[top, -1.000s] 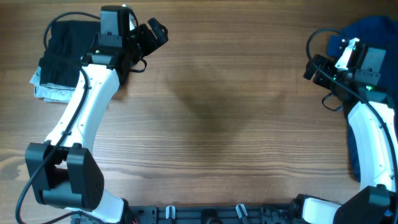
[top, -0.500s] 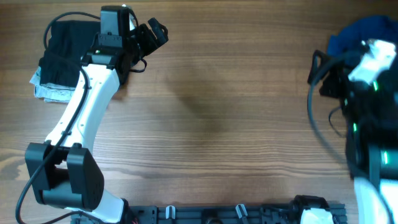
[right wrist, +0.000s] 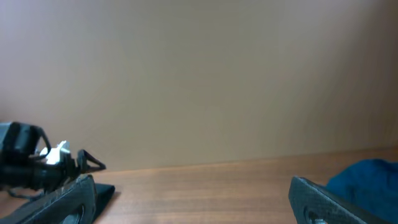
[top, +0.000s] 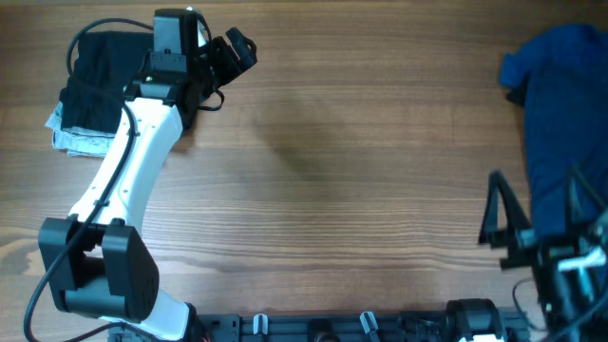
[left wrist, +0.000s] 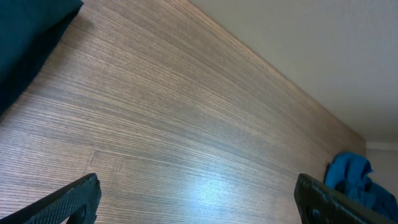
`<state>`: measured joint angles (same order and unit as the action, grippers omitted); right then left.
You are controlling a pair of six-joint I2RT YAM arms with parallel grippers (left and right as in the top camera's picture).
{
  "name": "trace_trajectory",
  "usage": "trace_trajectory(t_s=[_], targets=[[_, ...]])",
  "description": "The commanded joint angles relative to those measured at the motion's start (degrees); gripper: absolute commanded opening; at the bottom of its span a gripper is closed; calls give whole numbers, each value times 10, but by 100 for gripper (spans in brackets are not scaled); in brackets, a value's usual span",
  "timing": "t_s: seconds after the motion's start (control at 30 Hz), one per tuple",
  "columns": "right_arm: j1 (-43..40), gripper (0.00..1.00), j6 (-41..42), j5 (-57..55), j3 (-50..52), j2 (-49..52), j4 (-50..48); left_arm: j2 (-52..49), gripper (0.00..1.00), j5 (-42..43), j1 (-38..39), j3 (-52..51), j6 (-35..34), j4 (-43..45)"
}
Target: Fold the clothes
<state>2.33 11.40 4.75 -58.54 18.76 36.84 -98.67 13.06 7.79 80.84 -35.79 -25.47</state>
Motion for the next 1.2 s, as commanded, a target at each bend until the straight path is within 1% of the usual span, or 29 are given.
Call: trace_trajectory(t_s=[0.0, 0.07, 0.17, 0.27, 0.4, 0.53, 0.83, 1.17], targets=[[4, 100, -6, 12, 79, -58, -1, -1, 100, -10, 2, -2, 13, 1], [4, 100, 8, 12, 139, -92, -19, -1, 100, -10, 2, -2, 13, 1], [4, 100, 28, 12, 207, -120, -72, -1, 100, -10, 2, -2, 13, 1], [4, 100, 56, 12, 279, -138, -149, -1, 100, -10, 2, -2, 13, 1], [4, 100, 70, 17, 372, -156, -266, -1, 100, -10, 2, -2, 13, 1], [4, 100, 81, 17, 428, -168, -337, -1, 100, -10, 2, -2, 13, 1], [4, 100, 90, 17, 521, -186, -433, -1, 100, -10, 2, -2, 13, 1], [4, 100, 96, 4, 560, -186, -437, -1, 100, -10, 2, -2, 13, 1]])
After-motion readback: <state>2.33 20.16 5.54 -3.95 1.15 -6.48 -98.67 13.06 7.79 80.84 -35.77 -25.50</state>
